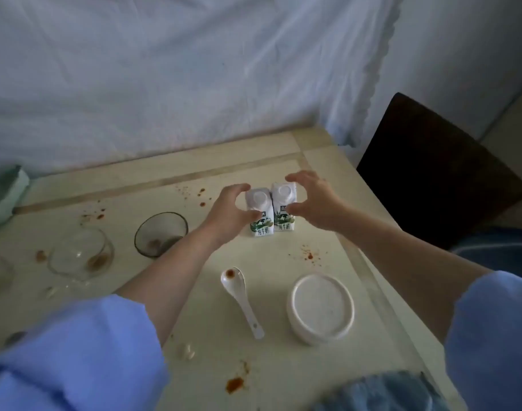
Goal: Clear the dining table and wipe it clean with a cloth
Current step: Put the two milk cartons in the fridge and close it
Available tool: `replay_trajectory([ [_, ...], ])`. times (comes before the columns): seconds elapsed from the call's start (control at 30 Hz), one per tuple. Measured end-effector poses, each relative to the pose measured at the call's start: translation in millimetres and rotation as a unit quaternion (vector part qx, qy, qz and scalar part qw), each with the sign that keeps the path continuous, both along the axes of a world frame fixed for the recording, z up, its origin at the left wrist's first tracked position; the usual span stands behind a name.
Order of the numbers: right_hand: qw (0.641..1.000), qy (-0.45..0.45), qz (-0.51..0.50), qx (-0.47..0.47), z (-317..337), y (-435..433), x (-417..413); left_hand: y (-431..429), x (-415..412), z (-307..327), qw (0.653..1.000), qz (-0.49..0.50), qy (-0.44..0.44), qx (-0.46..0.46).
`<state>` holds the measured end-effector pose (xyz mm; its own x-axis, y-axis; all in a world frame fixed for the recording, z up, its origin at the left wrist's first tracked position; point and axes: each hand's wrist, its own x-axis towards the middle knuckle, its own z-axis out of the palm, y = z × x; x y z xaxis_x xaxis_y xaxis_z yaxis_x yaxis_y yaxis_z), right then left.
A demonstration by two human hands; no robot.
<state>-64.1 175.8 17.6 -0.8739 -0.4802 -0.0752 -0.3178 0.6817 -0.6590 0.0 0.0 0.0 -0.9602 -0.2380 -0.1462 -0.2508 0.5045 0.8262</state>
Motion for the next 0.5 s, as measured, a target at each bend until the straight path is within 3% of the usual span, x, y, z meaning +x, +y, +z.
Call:
replay_trajectory([
  [0.2, 0.997, 0.016, 0.017, 0.072, -27.7, -17.9, -26.6, -5.2, -33.8, -24.4, 0.999, -0.029, -0.016, -0.020],
  [0.5, 1.000, 0.023, -0.008, 0.015, -7.1, -8.5, -20.5, 0.8, -27.5, 1.8, 0.998, -0.057, 0.022, -0.021],
])
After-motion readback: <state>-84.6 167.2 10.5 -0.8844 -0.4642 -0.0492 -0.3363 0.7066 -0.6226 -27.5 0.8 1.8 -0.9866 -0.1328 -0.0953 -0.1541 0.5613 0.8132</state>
